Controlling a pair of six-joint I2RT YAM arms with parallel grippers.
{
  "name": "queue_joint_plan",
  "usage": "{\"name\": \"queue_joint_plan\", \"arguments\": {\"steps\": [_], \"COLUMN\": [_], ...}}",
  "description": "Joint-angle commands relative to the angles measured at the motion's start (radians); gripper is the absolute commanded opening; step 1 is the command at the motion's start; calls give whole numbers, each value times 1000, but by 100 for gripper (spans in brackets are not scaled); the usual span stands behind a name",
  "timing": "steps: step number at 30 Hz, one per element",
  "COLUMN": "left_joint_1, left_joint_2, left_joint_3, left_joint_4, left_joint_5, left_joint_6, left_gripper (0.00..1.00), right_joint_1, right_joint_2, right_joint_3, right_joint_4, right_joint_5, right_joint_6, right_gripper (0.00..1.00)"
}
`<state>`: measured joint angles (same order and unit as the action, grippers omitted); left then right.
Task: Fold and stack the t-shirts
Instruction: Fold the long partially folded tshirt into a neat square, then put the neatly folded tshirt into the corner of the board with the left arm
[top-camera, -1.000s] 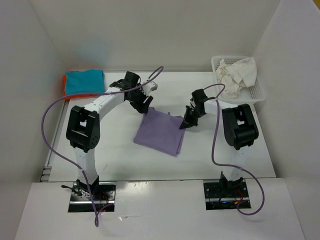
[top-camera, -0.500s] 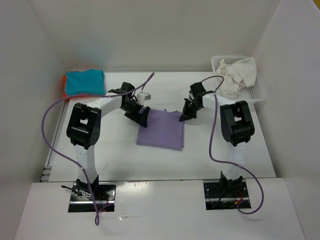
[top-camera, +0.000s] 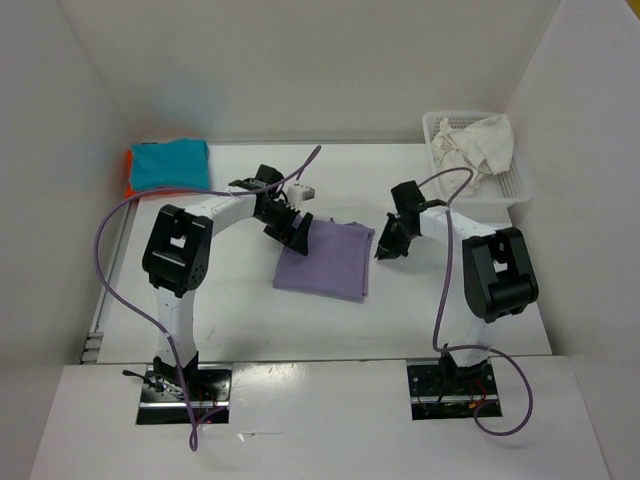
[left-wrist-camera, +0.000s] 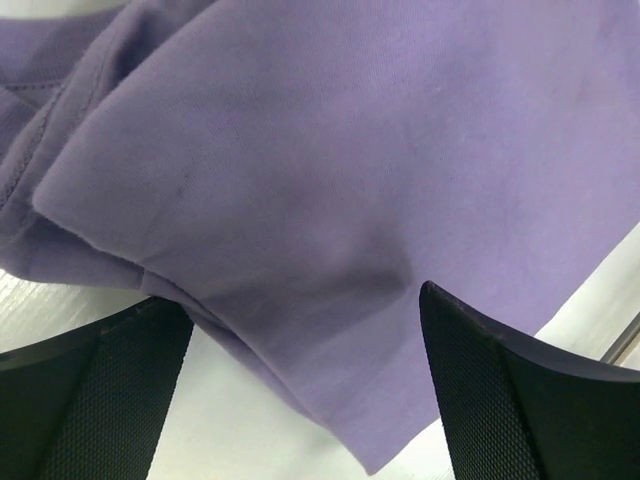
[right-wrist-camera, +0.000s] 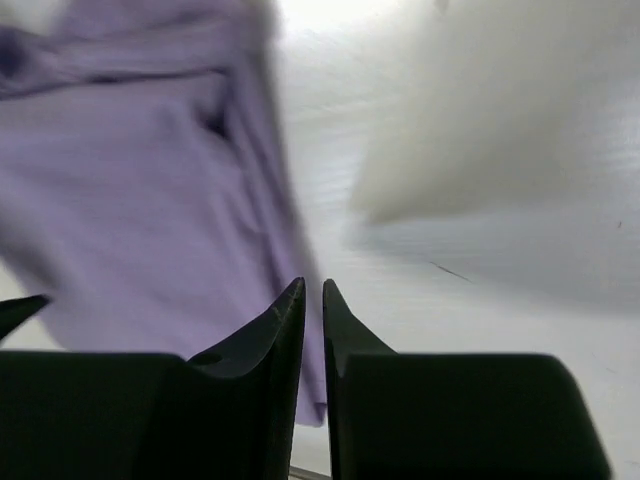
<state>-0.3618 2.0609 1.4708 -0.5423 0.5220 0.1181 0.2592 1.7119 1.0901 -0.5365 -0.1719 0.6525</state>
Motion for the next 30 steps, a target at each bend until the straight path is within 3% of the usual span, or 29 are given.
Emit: {"name": "queue_joint_plan", "arguments": {"steps": [1, 10, 13, 14, 15, 16, 23, 26, 30], "left_joint_1": [-9, -9, -9, -9, -9, -9, 41, 92, 138], "left_joint_2": [113, 200, 211, 211, 211, 211, 154, 47, -13], "left_joint_3": [-41, -3, -3, -3, -3, -3, -12, -1, 43], "left_joint_4": [-44, -53, -53, -53, -53, -53, -44, -53, -62], "left_joint_5": [-16, 64, 122, 122, 133, 133, 159, 64, -196], "left_joint_6": [-23, -34, -34, -34, -34, -34, 3, 47, 120], "left_gripper": [96, 59, 37, 26, 4, 0, 0, 0, 0], "right_joint_1": [31, 101, 112, 112, 112, 112, 112, 112, 101], "right_joint_2": [49, 184, 210, 219, 219, 219, 210, 154, 83], "right_joint_3": [-58, -23, -13, -13, -13, -13, -13, 10, 47], "right_joint_4": [26, 75, 85, 86, 86, 86, 64, 9, -55], "right_joint_5": [43, -12, -31, -31, -31, -31, -31, 21, 69], "right_joint_6": [61, 84, 93, 93, 93, 93, 90, 70, 45], "right_gripper": [17, 16, 14, 13, 13, 13, 12, 12, 13]}}
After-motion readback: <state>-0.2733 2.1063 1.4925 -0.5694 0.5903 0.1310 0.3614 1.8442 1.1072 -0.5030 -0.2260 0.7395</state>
